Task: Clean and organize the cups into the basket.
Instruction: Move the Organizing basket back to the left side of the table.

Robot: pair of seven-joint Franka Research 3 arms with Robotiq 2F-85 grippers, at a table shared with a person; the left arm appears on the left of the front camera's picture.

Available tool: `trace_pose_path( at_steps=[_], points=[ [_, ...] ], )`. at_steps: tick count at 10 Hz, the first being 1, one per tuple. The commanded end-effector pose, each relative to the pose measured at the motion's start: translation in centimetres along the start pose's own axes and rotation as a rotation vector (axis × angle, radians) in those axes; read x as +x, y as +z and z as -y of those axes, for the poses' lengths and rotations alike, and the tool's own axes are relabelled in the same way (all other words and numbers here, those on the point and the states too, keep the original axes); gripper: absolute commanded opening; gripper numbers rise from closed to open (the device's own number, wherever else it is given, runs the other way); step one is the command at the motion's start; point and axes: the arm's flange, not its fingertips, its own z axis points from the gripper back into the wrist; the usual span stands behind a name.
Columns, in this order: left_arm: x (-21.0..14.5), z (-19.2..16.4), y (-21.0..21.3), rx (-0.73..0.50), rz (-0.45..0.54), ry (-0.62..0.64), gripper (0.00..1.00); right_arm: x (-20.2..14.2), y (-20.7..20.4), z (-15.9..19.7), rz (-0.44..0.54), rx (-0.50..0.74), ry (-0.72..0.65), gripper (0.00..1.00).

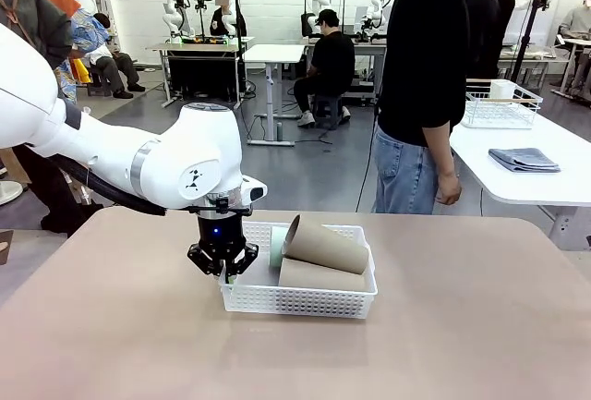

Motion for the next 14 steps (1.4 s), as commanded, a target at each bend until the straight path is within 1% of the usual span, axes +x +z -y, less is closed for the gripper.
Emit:
trace_pose_path(
  at_steps=[1, 2, 3, 4, 5, 6, 7, 8, 9, 10, 12, 13, 14],
  points=[
    [-0.1, -0.1, 0.1, -0.002, 0.001, 0.002, 0.00, -0.1, 0.3, 0.0, 0.006, -0.006, -0.007, 1.00],
    [-0.1, -0.1, 0.1, -0.002, 0.001, 0.002, 0.00, -0.3, 2.2, 0.2, 0.112, -0.005, -0.226, 1.00],
    [-0.1, -0.1, 0.1, -0.002, 0.001, 0.002, 0.00, -1.0, 4.3, 0.4, 0.150, -0.031, -0.357, 1.00],
    [-0.1, -0.1, 0.1, -0.002, 0.001, 0.002, 0.00, -1.9, 6.2, 0.3, 0.178, -0.039, -0.430, 1.00],
    [-0.1, -0.1, 0.1, -0.002, 0.001, 0.002, 0.00, -2.7, 8.2, 0.6, 0.203, -0.073, -0.511, 1.00],
    [-0.1, -0.1, 0.1, -0.002, 0.001, 0.002, 0.00, -3.8, 10.2, 0.5, 0.190, -0.100, -0.562, 1.00],
    [-0.1, -0.1, 0.1, -0.002, 0.001, 0.002, 0.00, -4.7, 11.9, 0.3, 0.175, -0.100, -0.601, 1.00],
    [-0.1, -0.1, 0.1, -0.002, 0.001, 0.002, 0.00, -5.2, 13.6, 0.3, 0.208, -0.101, -0.622, 1.00],
    [-0.1, -0.1, 0.1, -0.002, 0.001, 0.002, 0.00, -6.0, 14.9, 0.5, 0.205, -0.069, -0.679, 1.00],
    [-0.1, -0.1, 0.1, -0.002, 0.001, 0.002, 0.00, -6.7, 16.1, 0.7, 0.242, -0.045, -0.699, 1.00],
    [-0.1, -0.1, 0.1, -0.002, 0.001, 0.002, 0.00, -8.1, 18.2, 0.8, 0.260, 0.063, -0.661, 1.00],
    [-0.1, -0.1, 0.1, -0.002, 0.001, 0.002, 0.00, -7.5, 15.7, 0.3, 0.230, -0.056, -0.667, 1.00],
    [-0.1, -0.1, 0.1, -0.002, 0.001, 0.002, 0.00, -7.5, 15.7, 0.3, 0.230, -0.056, -0.667, 1.00]
  ],
)
